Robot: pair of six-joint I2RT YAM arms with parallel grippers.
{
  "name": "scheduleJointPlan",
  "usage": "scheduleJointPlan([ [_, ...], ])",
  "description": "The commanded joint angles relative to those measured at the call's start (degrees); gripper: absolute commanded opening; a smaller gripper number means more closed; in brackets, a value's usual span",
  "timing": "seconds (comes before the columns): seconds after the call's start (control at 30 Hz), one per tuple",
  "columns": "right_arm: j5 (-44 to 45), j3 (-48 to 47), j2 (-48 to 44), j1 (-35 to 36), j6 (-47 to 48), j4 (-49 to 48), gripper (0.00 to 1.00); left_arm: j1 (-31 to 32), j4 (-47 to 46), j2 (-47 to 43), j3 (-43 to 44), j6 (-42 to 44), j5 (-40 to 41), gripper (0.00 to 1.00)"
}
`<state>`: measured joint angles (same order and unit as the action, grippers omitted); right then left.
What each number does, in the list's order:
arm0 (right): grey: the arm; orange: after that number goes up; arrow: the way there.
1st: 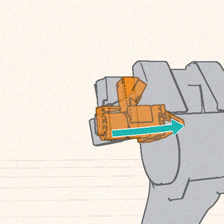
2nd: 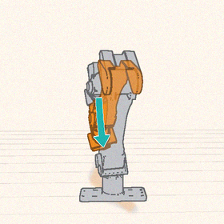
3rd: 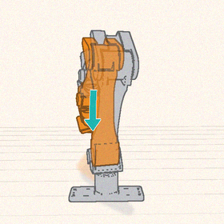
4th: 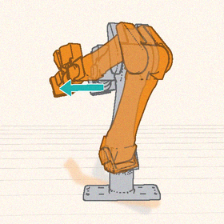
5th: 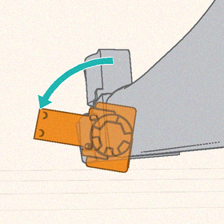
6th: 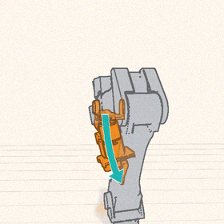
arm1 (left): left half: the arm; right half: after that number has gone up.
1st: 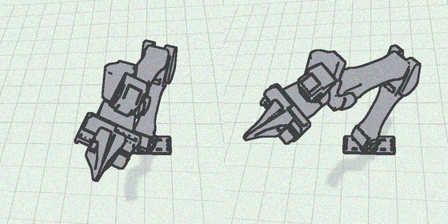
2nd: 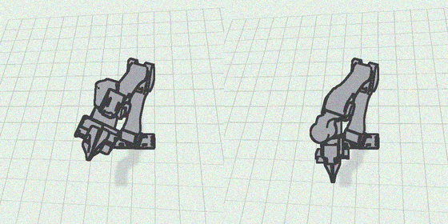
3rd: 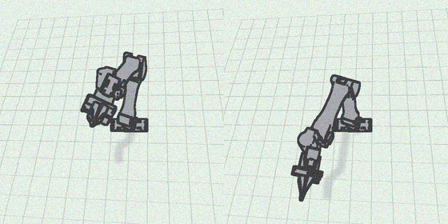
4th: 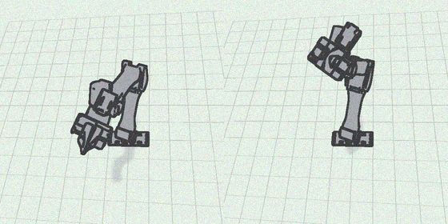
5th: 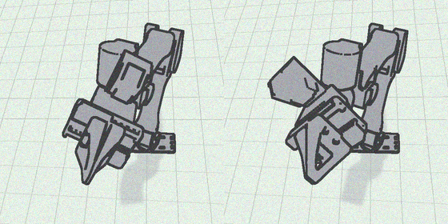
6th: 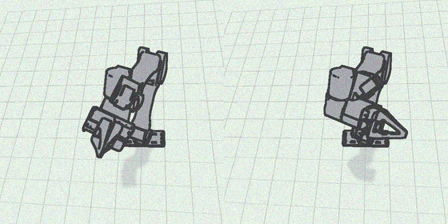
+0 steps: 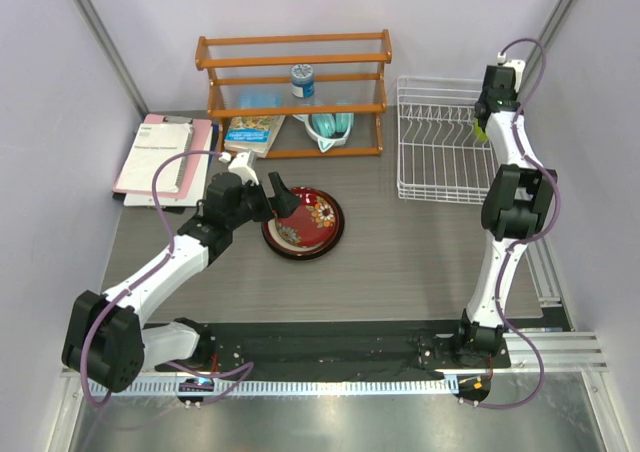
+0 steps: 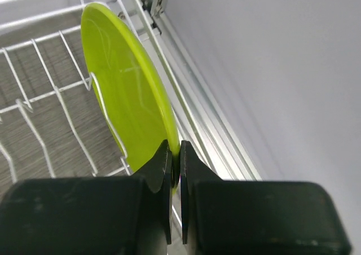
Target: Unload the plates from the dish rack
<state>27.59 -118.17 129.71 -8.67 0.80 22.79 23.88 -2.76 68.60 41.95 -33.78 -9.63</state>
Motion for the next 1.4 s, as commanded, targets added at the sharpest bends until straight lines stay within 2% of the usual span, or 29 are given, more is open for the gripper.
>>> scheduleJointPlan([
  [0.0,6.15,3.11,-12.36,2.07,1.57,-10.3,0.01,0.03,-1.37,-1.71,0.15,0.82,0.05,0.99],
  [0.2,11.84,4.09,-15.98,3.65,3.95,-9.34,0.01,0.03,-1.45,-2.5,-0.29,0.03,-0.21,0.99],
  [0.33,10.73,6.45,-21.24,4.62,0.71,-6.54,0.01,0.03,-1.72,-3.12,-0.64,-0.93,-0.65,0.99],
  [0.5,2.29,12.33,-33.28,8.38,-5.45,-1.52,0.01,0.03,-2.77,-4.44,-1.44,-2.43,-1.8,0.99],
  [0.73,-7.1,29.19,-52.52,17.18,-12.21,2.26,0.01,0.03,-5.93,-7.77,-3.54,-5.24,-3.2,0.99],
  [0.93,-20.11,43.35,-66.14,19.74,-20.04,3.49,0.01,0.03,-11.19,-8.83,-5.91,-8.14,-3.03,0.99],
  [1.07,-26.88,48.99,-70.11,20.88,-22.32,3.15,0.01,0.03,-17.07,-8.57,-6.97,-10.42,-4.78,0.99],
  [1.1,-31.68,50.04,-70.56,20.97,-22.77,2.71,0.01,0.11,-18.4,-7.79,-7.06,-10.95,-5.22,0.99],
  [1.37,-40.15,58.31,-72.49,23.17,-28.92,-2.39,0.01,2.49,-23.77,-2.6,-5.92,-12.89,-6.28,0.99],
])
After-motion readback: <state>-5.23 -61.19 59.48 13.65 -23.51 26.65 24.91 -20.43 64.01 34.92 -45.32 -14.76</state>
